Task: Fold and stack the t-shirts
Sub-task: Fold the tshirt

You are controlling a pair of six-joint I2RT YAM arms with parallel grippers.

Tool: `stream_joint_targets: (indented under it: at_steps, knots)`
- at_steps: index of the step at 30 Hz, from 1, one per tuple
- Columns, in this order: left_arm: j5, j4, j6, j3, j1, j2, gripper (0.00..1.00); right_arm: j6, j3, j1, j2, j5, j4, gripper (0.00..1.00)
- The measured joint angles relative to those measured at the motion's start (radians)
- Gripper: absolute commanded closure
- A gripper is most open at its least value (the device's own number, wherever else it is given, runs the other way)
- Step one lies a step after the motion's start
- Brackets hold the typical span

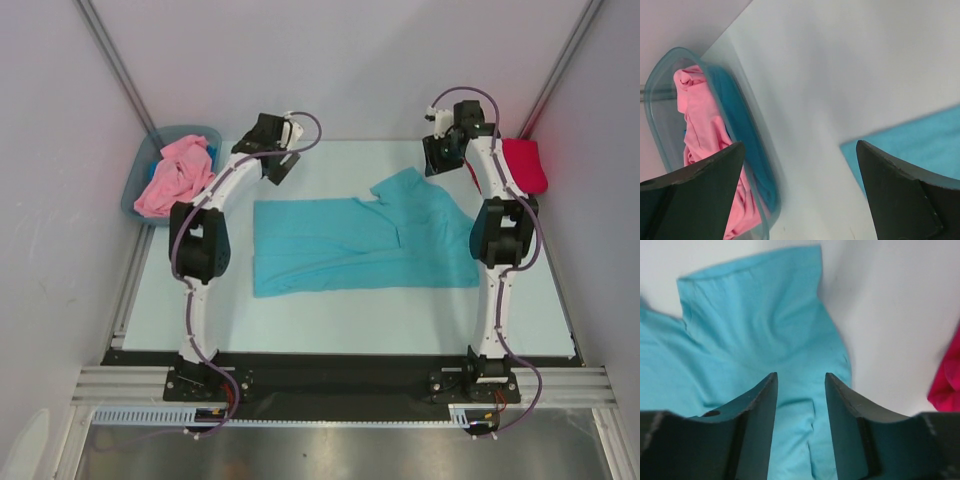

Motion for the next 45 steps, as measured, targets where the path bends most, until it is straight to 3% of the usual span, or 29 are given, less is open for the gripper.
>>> stream_joint_targets:
  at_steps: [2, 6, 11, 21, 35, 45]
  knots:
    - [-0.017, -0.031, -0.043, 0.113, 0.014, 0.086, 0.0, 0.026, 0.058, 0.006, 0.049, -0.004, 0.003, 0.56]
    - [-0.022, -0.084, -0.102, 0.177, 0.034, 0.143, 0.0, 0.049, 0.135, 0.018, 0.122, -0.027, 0.006, 0.55]
    - [-0.02, -0.127, -0.183, 0.182, 0.044, 0.145, 0.14, 0.043, 0.14, 0.039, 0.159, -0.023, 0.003, 0.49]
    - [0.048, -0.186, -0.271, 0.181, 0.046, 0.145, 0.14, 0.015, 0.134, 0.11, 0.198, 0.042, 0.053, 0.46]
    - [0.096, -0.19, -0.27, 0.179, 0.044, 0.145, 0.14, -0.028, 0.154, 0.103, 0.254, 0.192, 0.243, 0.47]
    - [0.132, -0.195, -0.285, 0.166, 0.044, 0.154, 0.25, -0.04, 0.154, 0.099, 0.275, 0.203, 0.28, 0.46]
